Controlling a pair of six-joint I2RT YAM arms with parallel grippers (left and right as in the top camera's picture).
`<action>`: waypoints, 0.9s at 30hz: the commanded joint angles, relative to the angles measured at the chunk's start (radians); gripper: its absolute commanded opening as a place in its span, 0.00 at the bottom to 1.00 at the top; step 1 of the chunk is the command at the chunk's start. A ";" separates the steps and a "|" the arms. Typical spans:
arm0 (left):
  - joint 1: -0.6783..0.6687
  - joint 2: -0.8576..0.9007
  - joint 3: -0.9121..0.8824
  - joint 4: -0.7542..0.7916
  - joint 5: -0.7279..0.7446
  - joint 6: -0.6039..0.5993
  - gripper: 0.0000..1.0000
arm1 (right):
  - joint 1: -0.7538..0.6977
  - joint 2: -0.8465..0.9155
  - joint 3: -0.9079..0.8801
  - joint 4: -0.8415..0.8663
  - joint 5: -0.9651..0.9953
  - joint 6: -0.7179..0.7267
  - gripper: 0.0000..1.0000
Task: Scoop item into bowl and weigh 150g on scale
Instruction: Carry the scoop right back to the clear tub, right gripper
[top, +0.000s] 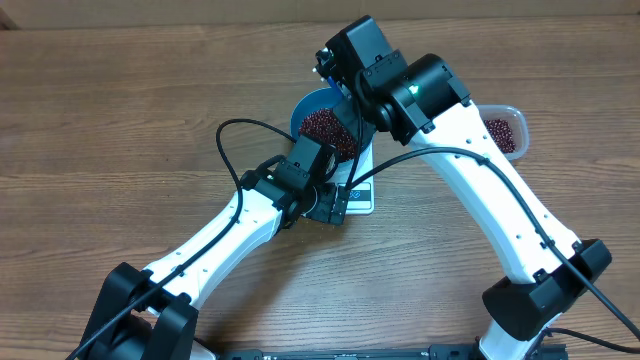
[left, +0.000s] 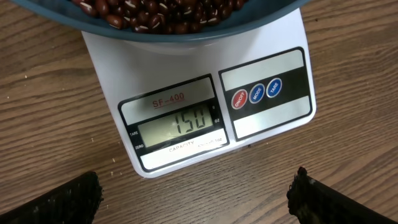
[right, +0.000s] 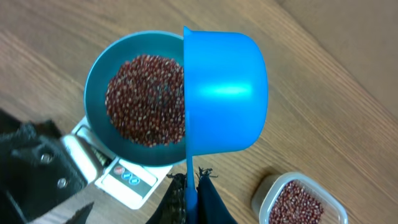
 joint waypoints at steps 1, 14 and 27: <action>-0.005 0.001 -0.002 0.003 0.000 0.022 1.00 | -0.055 -0.019 0.027 0.024 -0.006 0.090 0.04; -0.005 0.001 -0.002 0.003 0.001 0.022 1.00 | -0.327 -0.020 0.027 0.018 -0.187 0.323 0.04; -0.005 0.001 -0.002 0.004 0.001 0.022 1.00 | -0.582 -0.018 -0.001 -0.068 -0.290 0.325 0.04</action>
